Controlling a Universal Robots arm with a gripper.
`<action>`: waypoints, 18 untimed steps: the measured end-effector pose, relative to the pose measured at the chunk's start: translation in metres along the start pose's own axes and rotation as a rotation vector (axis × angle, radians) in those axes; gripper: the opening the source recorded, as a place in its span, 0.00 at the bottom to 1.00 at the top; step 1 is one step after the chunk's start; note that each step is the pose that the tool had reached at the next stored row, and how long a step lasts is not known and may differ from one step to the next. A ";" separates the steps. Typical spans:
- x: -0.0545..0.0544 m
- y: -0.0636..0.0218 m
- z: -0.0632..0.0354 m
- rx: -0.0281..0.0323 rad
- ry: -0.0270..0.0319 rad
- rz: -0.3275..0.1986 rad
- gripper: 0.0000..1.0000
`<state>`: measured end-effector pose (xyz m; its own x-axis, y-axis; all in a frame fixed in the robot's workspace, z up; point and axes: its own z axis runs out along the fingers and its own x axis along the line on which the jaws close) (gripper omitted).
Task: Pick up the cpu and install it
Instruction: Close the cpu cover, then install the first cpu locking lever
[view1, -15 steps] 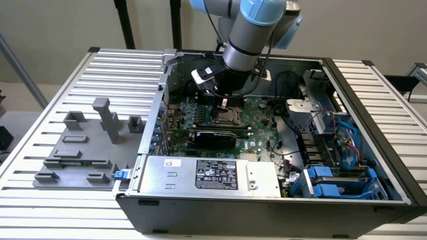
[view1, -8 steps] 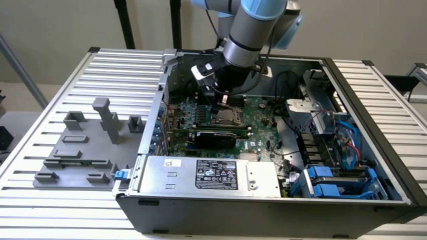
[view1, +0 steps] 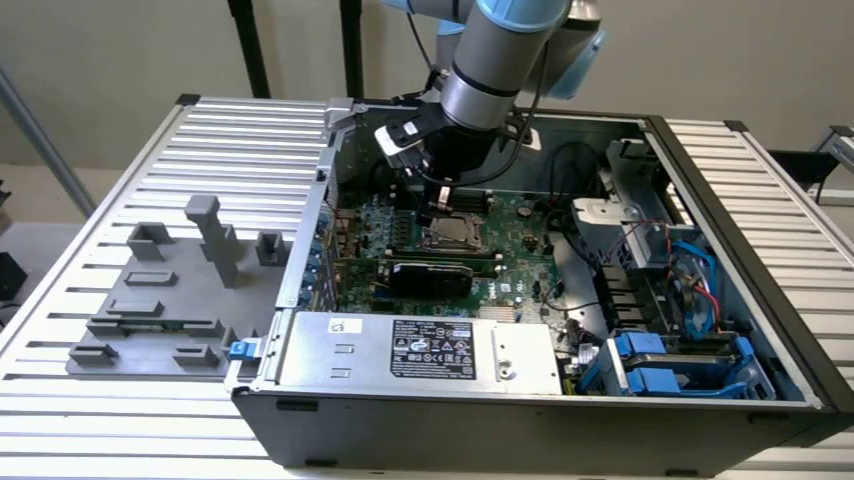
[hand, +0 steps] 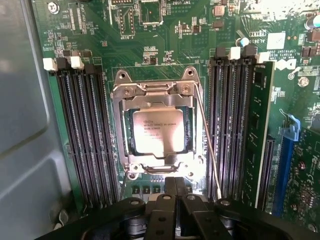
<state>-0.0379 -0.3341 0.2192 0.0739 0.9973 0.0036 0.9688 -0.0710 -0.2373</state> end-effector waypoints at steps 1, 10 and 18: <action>0.000 0.0000 0.0000 0.0000 0.0002 0.000 0.11; 0.000 -0.0001 0.0000 0.0000 0.0003 0.000 0.11; 0.000 -0.0021 0.0005 0.0000 0.0006 0.000 0.11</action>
<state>-0.0401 -0.3341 0.2192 0.0741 0.9972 0.0042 0.9688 -0.0710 -0.2374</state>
